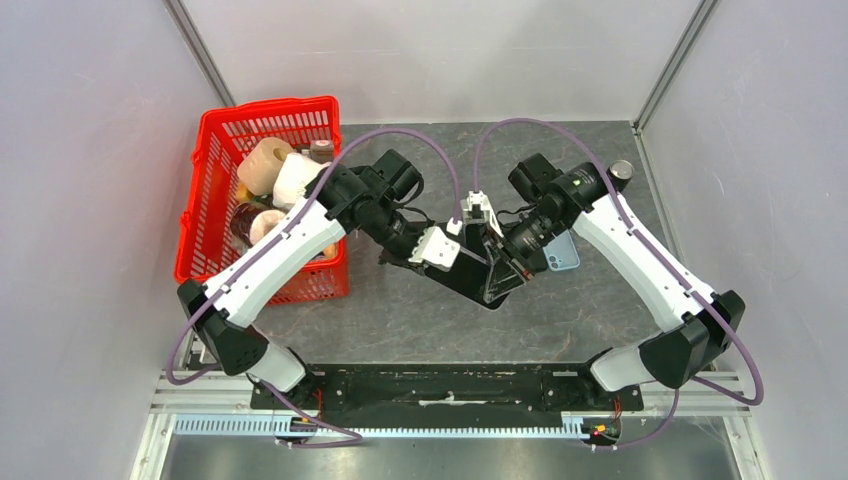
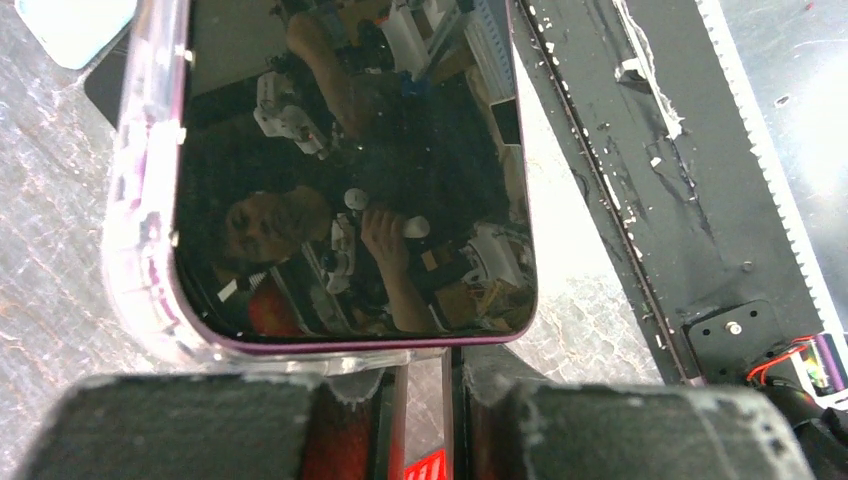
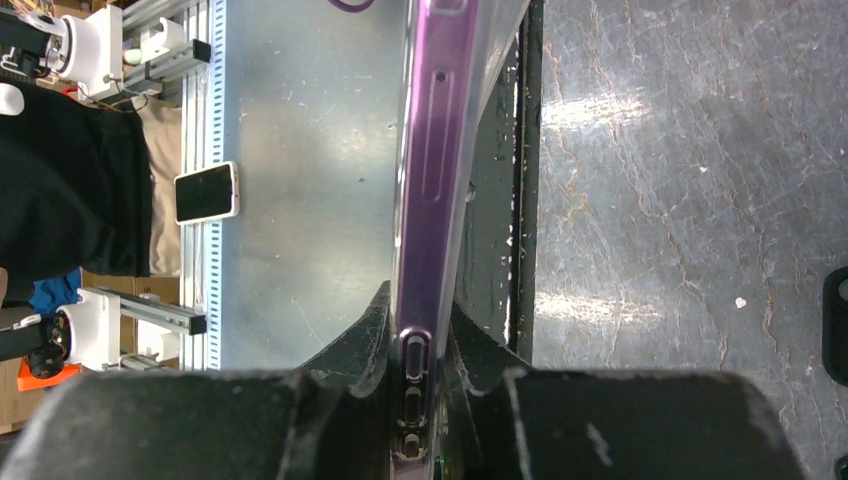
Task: Take the phone out of the phone case
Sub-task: Remove the phone case from the phone.
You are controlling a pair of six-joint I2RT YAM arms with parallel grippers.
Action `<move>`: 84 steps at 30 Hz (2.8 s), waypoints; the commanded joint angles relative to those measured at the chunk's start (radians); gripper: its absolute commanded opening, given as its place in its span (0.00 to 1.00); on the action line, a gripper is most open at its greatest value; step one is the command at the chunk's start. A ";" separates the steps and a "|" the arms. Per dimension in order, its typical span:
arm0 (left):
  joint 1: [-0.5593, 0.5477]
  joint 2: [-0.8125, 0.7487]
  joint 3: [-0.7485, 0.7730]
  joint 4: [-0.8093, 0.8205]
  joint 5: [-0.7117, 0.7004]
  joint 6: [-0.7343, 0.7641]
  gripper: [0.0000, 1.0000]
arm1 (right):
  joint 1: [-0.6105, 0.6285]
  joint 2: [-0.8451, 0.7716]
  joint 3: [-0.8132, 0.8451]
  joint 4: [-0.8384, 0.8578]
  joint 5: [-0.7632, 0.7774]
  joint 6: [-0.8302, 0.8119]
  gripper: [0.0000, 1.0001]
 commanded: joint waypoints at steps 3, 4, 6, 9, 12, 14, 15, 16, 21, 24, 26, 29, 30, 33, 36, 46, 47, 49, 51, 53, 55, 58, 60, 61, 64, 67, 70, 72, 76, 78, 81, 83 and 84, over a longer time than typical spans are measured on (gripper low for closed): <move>-0.035 0.043 0.067 0.411 0.188 -0.106 0.02 | 0.073 0.013 0.037 0.150 -0.236 -0.017 0.00; -0.029 0.045 0.066 0.425 0.212 -0.135 0.02 | 0.074 0.012 0.037 0.149 -0.234 -0.017 0.00; -0.022 0.045 0.065 0.435 0.251 -0.179 0.02 | 0.075 0.007 0.035 0.149 -0.231 -0.021 0.00; -0.019 0.045 0.050 0.455 0.286 -0.238 0.02 | 0.075 -0.001 0.033 0.150 -0.227 -0.021 0.00; -0.016 0.045 0.020 0.494 0.310 -0.293 0.02 | 0.075 -0.005 0.034 0.149 -0.228 -0.022 0.00; -0.011 0.050 -0.004 0.529 0.328 -0.334 0.02 | 0.076 -0.008 0.034 0.150 -0.227 -0.022 0.00; -0.008 0.051 -0.014 0.546 0.338 -0.358 0.02 | 0.078 -0.010 0.035 0.150 -0.225 -0.021 0.00; -0.007 0.055 -0.024 0.562 0.347 -0.371 0.02 | 0.078 -0.010 0.036 0.147 -0.225 -0.024 0.00; 0.002 0.069 -0.060 0.630 0.373 -0.436 0.02 | 0.081 -0.017 0.042 0.135 -0.219 -0.037 0.00; 0.008 0.084 -0.072 0.642 0.379 -0.450 0.02 | 0.082 -0.025 0.046 0.130 -0.213 -0.040 0.00; 0.013 0.092 -0.083 0.641 0.380 -0.451 0.02 | 0.081 -0.030 0.048 0.127 -0.211 -0.043 0.00; 0.018 0.104 -0.105 0.641 0.382 -0.448 0.02 | 0.081 -0.031 0.046 0.125 -0.210 -0.047 0.00; 0.019 0.107 -0.112 0.641 0.382 -0.447 0.02 | 0.080 -0.032 0.046 0.123 -0.210 -0.051 0.00; 0.029 0.112 -0.140 0.640 0.378 -0.439 0.02 | 0.082 -0.032 0.061 0.111 -0.201 -0.061 0.00; 0.049 0.115 -0.176 0.640 0.380 -0.429 0.02 | 0.081 -0.039 0.069 0.102 -0.194 -0.068 0.00; 0.067 0.113 -0.292 0.684 0.403 -0.451 0.02 | 0.080 -0.031 0.096 0.086 -0.188 -0.079 0.00; 0.068 0.112 -0.306 0.696 0.402 -0.460 0.02 | 0.080 -0.029 0.097 0.085 -0.189 -0.080 0.00; 0.071 0.114 -0.325 0.715 0.399 -0.474 0.02 | 0.081 -0.030 0.095 0.084 -0.190 -0.083 0.00; 0.074 0.115 -0.341 0.752 0.395 -0.503 0.02 | 0.079 -0.031 0.093 0.080 -0.192 -0.087 0.00; 0.076 0.114 -0.353 0.779 0.390 -0.519 0.02 | 0.081 -0.031 0.094 0.080 -0.192 -0.087 0.00; 0.076 0.116 -0.363 0.804 0.378 -0.540 0.02 | 0.081 -0.030 0.094 0.075 -0.195 -0.093 0.00; 0.076 0.114 -0.374 0.852 0.363 -0.582 0.02 | 0.080 -0.030 0.091 0.076 -0.196 -0.093 0.00; 0.076 0.112 -0.380 0.882 0.363 -0.609 0.02 | 0.081 -0.028 0.088 0.078 -0.196 -0.093 0.00; 0.076 0.108 -0.381 0.886 0.368 -0.612 0.02 | 0.081 -0.029 0.086 0.081 -0.191 -0.086 0.00; 0.077 0.083 -0.382 0.890 0.383 -0.622 0.02 | 0.079 -0.031 0.078 0.121 -0.141 -0.034 0.00; 0.090 0.044 -0.384 0.873 0.408 -0.622 0.02 | 0.072 -0.043 0.055 0.187 -0.077 0.032 0.00; 0.116 0.005 -0.364 0.763 0.430 -0.557 0.02 | 0.051 -0.055 0.038 0.237 -0.028 0.089 0.00; 0.140 -0.021 -0.341 0.659 0.446 -0.494 0.06 | 0.034 -0.061 0.033 0.264 0.002 0.116 0.00; 0.190 -0.085 -0.300 0.474 0.454 -0.410 0.24 | 0.003 -0.051 0.036 0.282 0.022 0.144 0.00; 0.204 -0.124 -0.293 0.420 0.449 -0.392 0.33 | -0.005 -0.039 0.037 0.273 0.002 0.141 0.00; 0.212 -0.201 -0.304 0.379 0.424 -0.382 0.42 | -0.014 -0.026 0.037 0.272 -0.022 0.130 0.00; 0.221 -0.253 -0.314 0.379 0.397 -0.403 0.43 | -0.022 -0.018 0.044 0.262 -0.042 0.115 0.00; 0.231 -0.282 -0.316 0.378 0.383 -0.415 0.43 | -0.027 -0.011 0.048 0.251 -0.051 0.108 0.00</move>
